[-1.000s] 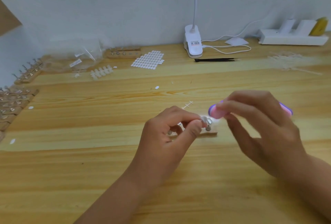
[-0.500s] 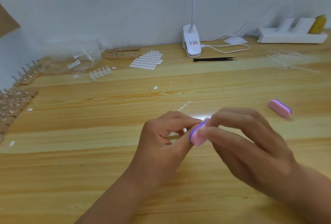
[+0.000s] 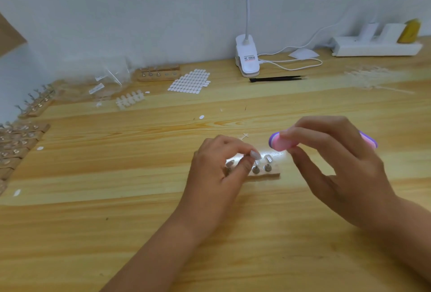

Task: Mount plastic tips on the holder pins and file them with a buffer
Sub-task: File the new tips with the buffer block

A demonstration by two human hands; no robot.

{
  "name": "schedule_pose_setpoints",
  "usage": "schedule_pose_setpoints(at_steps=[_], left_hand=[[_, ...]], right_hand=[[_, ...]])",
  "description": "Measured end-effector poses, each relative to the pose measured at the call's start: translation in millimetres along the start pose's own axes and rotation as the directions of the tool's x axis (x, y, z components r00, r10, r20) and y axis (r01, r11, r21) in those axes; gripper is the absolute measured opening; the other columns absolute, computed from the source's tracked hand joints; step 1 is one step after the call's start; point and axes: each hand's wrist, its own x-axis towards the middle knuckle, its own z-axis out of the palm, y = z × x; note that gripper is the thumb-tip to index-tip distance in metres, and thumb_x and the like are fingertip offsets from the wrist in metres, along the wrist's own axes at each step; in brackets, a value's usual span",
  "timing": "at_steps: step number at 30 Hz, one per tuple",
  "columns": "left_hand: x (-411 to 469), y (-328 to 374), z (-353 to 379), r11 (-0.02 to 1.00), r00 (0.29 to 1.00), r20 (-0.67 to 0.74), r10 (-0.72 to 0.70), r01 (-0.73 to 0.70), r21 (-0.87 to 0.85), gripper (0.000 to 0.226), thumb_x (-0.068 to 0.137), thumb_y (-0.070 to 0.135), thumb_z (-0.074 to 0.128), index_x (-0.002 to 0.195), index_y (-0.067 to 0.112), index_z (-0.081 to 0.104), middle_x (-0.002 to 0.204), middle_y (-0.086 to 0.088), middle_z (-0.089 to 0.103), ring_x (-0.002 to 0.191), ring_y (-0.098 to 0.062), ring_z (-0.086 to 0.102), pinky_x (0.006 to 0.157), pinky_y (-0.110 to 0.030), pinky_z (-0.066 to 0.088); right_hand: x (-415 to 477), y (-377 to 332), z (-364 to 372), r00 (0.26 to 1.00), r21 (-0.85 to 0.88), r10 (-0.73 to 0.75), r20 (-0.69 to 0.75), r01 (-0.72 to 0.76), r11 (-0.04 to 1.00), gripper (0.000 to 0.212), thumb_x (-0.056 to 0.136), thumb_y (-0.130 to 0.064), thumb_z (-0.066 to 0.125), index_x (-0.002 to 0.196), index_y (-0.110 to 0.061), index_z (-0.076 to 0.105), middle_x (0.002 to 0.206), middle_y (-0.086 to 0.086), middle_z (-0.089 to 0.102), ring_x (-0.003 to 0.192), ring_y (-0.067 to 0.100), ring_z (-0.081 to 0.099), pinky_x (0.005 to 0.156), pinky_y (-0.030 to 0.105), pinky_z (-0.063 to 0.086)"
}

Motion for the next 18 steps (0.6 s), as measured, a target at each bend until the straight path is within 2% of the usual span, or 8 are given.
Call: schedule_pose_setpoints(at_steps=[2, 4, 7, 10, 13, 18], left_hand=[[-1.5, -2.1, 0.6, 0.999, 1.0, 0.005, -0.013, 0.012, 0.044, 0.013, 0.09, 0.021, 0.06, 0.09, 0.031, 0.068, 0.092, 0.022, 0.064, 0.099, -0.006, 0.056, 0.084, -0.043, 0.049], [-2.5, -3.3, -0.5, 0.993, 1.0, 0.006, -0.012, 0.011, 0.114, 0.014, 0.09, 0.018, 0.059, 0.089, 0.03, 0.065, 0.088, 0.021, 0.064, 0.094, -0.005, 0.055, 0.085, -0.047, 0.048], [-3.2, -2.5, -1.5, 0.979, 0.998, 0.049, -0.041, 0.03, 0.199, 0.02, 0.09, 0.009, 0.062, 0.086, 0.029, 0.061, 0.084, 0.016, 0.062, 0.089, -0.008, 0.054, 0.088, -0.044, 0.045], [-4.0, -1.7, -0.6, 0.968, 0.995, 0.089, -0.052, 0.028, 0.247, 0.017, 0.089, 0.009, 0.062, 0.087, 0.026, 0.062, 0.094, 0.013, 0.059, 0.097, -0.01, 0.05, 0.094, -0.039, 0.041], [-3.9, -2.4, -0.7, 0.959, 0.995, 0.072, -0.063, 0.041, 0.281, 0.013, 0.088, 0.011, 0.064, 0.092, 0.024, 0.065, 0.105, 0.011, 0.055, 0.105, -0.008, 0.047, 0.099, -0.033, 0.038], [-3.5, -2.7, -1.8, 0.953, 0.995, 0.039, -0.094, 0.078, 0.294, 0.017, 0.084, 0.016, 0.069, 0.088, 0.03, 0.061, 0.101, 0.012, 0.055, 0.102, -0.008, 0.046, 0.097, -0.034, 0.037]], right_hand=[[-0.4, 1.6, 0.1, 1.0, -0.004, 0.022, 0.007, -0.022, 1.0, 0.021, 0.095, 0.003, 0.062, 0.113, -0.005, 0.07, 0.103, 0.011, 0.066, 0.094, 0.024, 0.064, 0.085, 0.035, 0.051], [-0.4, 2.1, 0.4, 0.999, 0.001, 0.032, 0.016, -0.032, 0.999, 0.021, 0.095, 0.003, 0.062, 0.112, -0.004, 0.071, 0.103, 0.01, 0.066, 0.094, 0.025, 0.065, 0.085, 0.036, 0.051], [-2.0, 0.6, 2.8, 0.997, 0.026, 0.038, 0.06, -0.04, 0.999, 0.02, 0.094, 0.001, 0.061, 0.111, -0.002, 0.071, 0.103, 0.009, 0.066, 0.096, 0.025, 0.065, 0.087, 0.035, 0.052], [-4.4, -0.8, 6.2, 0.992, 0.049, 0.063, 0.109, -0.068, 0.996, 0.02, 0.093, 0.001, 0.059, 0.11, -0.002, 0.069, 0.106, 0.006, 0.064, 0.098, 0.023, 0.064, 0.089, 0.031, 0.05], [-5.3, -1.0, 9.1, 0.989, 0.044, 0.076, 0.128, -0.082, 0.996, 0.019, 0.092, -0.002, 0.06, 0.109, -0.003, 0.069, 0.109, 0.004, 0.061, 0.099, 0.023, 0.063, 0.091, 0.028, 0.049], [-4.0, -4.9, 7.7, 0.977, 0.118, 0.099, 0.187, -0.122, 0.985, 0.019, 0.093, -0.005, 0.052, 0.107, -0.003, 0.065, 0.104, -0.002, 0.062, 0.098, 0.02, 0.064, 0.089, 0.03, 0.05]])
